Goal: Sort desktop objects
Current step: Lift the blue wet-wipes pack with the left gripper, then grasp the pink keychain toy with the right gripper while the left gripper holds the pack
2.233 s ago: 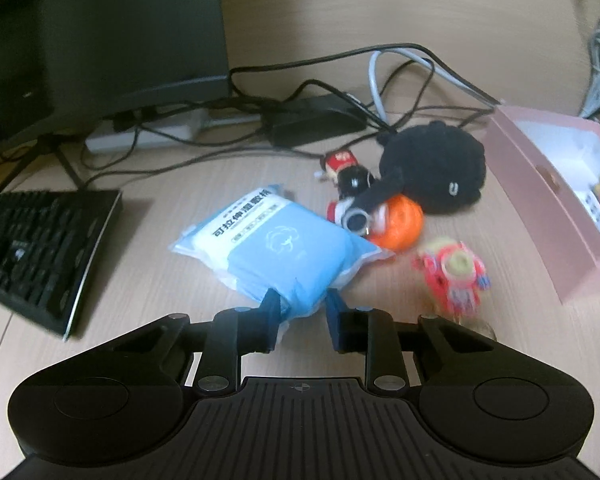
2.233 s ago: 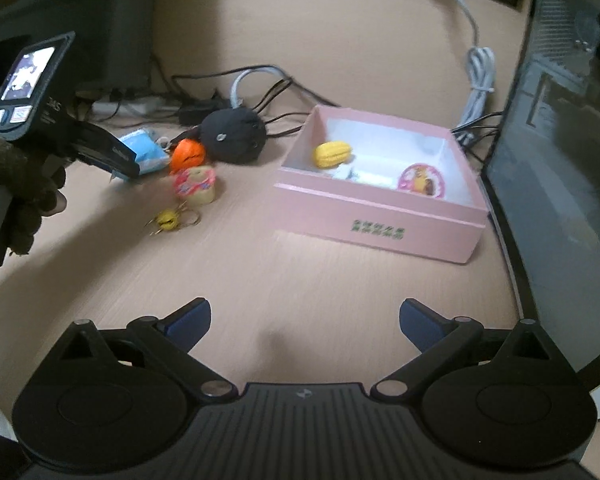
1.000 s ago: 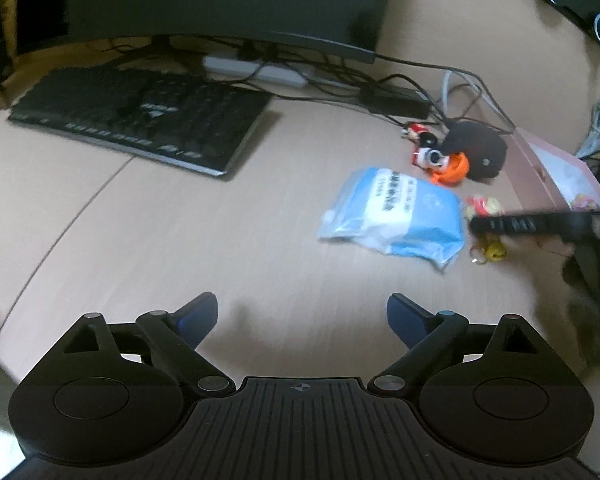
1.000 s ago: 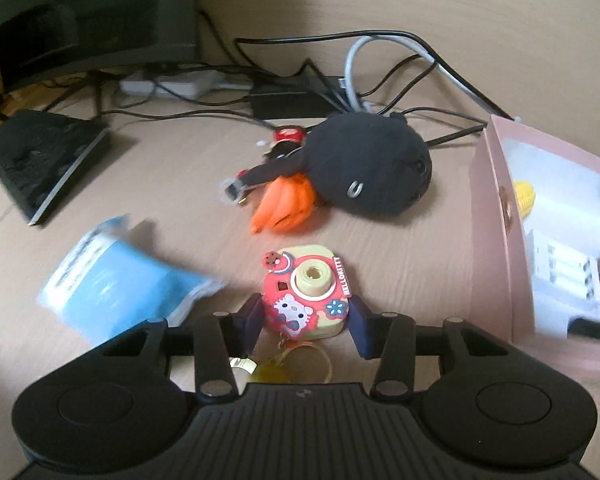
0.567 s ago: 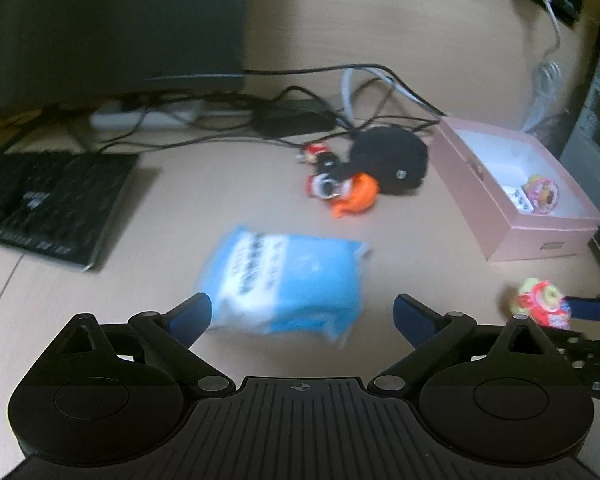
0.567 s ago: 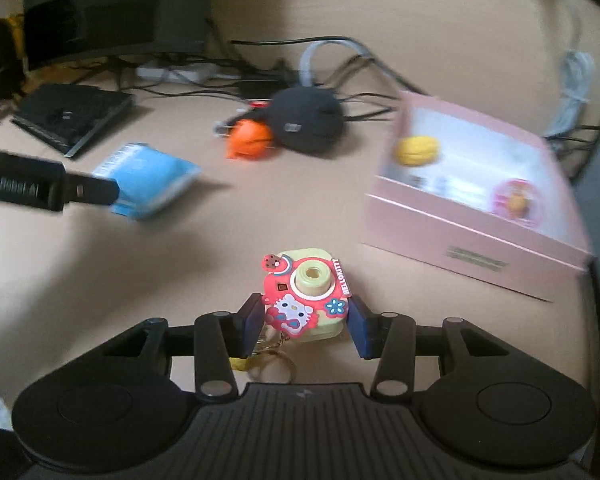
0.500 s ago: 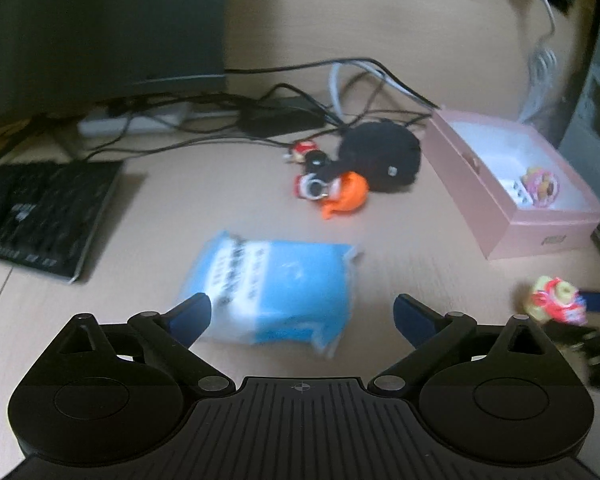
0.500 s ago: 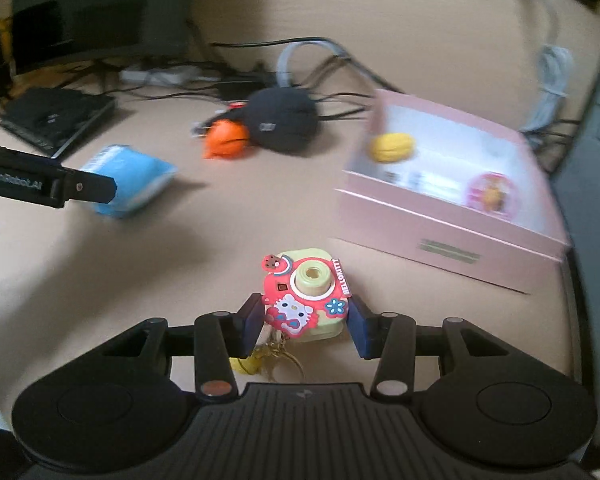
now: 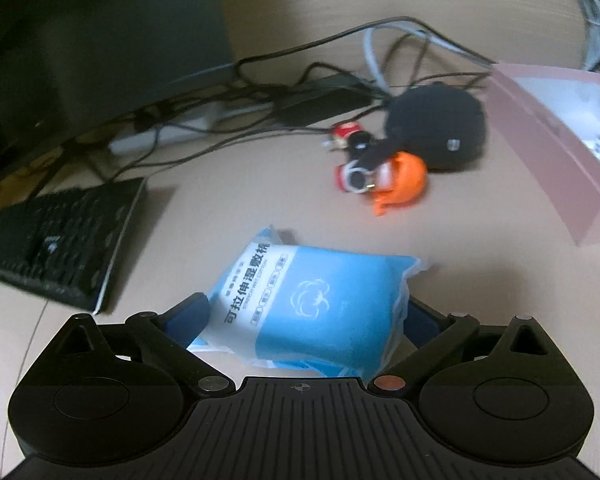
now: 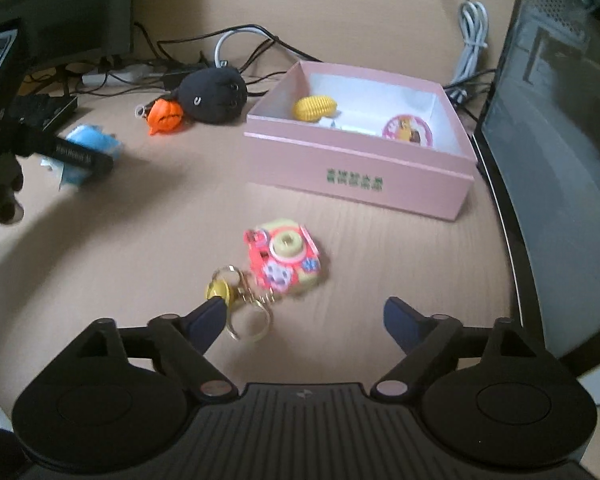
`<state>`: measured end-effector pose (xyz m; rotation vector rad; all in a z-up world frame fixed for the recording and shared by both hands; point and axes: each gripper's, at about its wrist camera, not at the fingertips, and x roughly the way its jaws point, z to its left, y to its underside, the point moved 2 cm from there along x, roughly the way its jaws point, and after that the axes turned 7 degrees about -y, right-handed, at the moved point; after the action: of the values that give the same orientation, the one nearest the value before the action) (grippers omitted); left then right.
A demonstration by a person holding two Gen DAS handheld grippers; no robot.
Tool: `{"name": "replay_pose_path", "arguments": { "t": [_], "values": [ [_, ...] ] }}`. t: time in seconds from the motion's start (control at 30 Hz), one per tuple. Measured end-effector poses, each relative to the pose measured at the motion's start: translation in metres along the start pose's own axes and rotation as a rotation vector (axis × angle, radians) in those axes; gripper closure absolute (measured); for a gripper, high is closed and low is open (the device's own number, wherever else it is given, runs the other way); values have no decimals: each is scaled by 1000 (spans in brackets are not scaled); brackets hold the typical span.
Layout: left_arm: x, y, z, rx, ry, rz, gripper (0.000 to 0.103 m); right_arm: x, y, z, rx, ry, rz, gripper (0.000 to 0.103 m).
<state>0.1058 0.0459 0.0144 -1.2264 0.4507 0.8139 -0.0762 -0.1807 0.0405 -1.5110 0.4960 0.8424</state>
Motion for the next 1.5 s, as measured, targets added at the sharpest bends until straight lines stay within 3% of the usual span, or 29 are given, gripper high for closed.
{"name": "replay_pose_path", "arguments": {
  "t": [0.23, 0.53, 0.73, 0.83, 0.9, 1.0, 1.1, 1.3, 1.43, 1.5],
  "values": [
    [-13, 10, 3, 40, -15, -20, 16, 6, 12, -5, 40, -38, 10, 8],
    [-43, 29, -1, 9, 59, 15, 16, 19, 14, 5, 38, -86, 32, 4],
    [-72, 38, -11, -75, 304, 59, 8, 22, 16, 10, 28, -93, 41, 0],
    [-86, 44, -17, -85, 458, 87, 6, 23, 16, 11, 30, -91, 41, 0],
    [-95, 47, -18, -77, 516, 85, 6, 23, 16, 11, 31, -88, 39, 0],
    [-105, 49, -13, -65, 483, 42, 5, 23, 18, 12, 26, -80, 30, 0],
    [-100, 48, -6, -43, 378, -3, 4, 24, 19, 12, 24, -77, 24, 0],
    [-79, 27, -22, 129, 316, -131, 3, 26, 14, 14, 4, -90, 68, 0],
    [-53, 16, -30, 88, 356, -59, 3, 22, 12, 14, -9, -136, 91, 0],
    [-50, 21, -30, 57, 419, -6, 3, 13, 11, 11, 8, -130, 36, 1]
  ]
}}
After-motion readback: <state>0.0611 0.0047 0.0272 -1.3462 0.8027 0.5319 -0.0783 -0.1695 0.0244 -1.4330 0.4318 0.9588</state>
